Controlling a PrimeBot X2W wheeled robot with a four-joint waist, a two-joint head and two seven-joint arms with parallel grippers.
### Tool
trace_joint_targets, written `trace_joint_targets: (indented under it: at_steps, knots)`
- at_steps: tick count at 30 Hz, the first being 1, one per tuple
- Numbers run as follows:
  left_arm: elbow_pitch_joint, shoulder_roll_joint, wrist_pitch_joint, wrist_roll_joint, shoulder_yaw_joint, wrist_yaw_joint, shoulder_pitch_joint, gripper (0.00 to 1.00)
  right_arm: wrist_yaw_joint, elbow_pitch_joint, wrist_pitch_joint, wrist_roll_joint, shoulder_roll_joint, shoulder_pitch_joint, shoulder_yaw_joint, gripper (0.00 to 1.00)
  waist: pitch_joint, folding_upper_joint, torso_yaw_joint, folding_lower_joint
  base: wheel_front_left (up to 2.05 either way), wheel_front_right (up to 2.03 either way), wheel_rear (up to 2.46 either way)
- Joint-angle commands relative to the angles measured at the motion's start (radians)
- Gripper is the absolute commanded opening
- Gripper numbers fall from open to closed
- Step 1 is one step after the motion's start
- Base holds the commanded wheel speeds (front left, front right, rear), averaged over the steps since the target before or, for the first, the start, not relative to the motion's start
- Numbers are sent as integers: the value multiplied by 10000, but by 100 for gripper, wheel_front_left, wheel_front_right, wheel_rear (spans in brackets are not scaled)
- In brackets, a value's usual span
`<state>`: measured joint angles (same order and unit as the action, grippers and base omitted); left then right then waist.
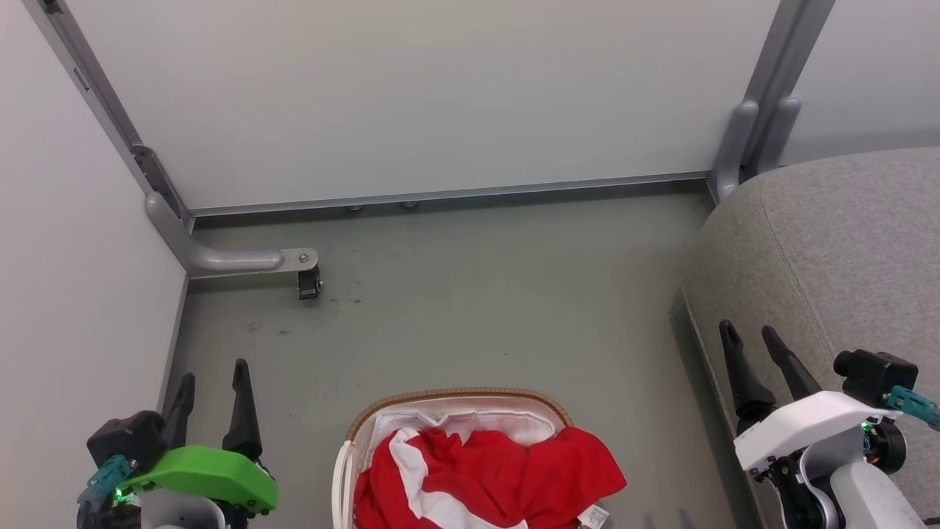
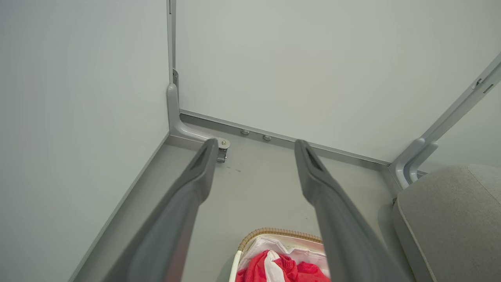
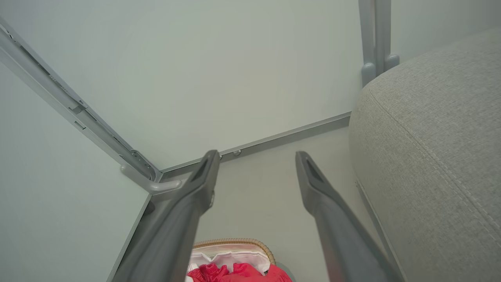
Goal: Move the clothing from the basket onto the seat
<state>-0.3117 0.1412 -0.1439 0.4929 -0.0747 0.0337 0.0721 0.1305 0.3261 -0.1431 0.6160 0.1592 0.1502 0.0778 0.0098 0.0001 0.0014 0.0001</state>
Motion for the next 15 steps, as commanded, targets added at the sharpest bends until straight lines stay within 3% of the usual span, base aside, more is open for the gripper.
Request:
trace_joint_targets:
  at_steps: [1,15]
  knots:
    - [98,123,-123,-280,-60,-69,48,100,2,-44,-127,-311,99,176,-3,100,3,-1,-1,-1,0,0,0]
    - [78,115,-454,-1557,-116,-260,-72,100,3,28,-465,-1650,124,77,105,100,-12,-1,6,-1,0,0,0]
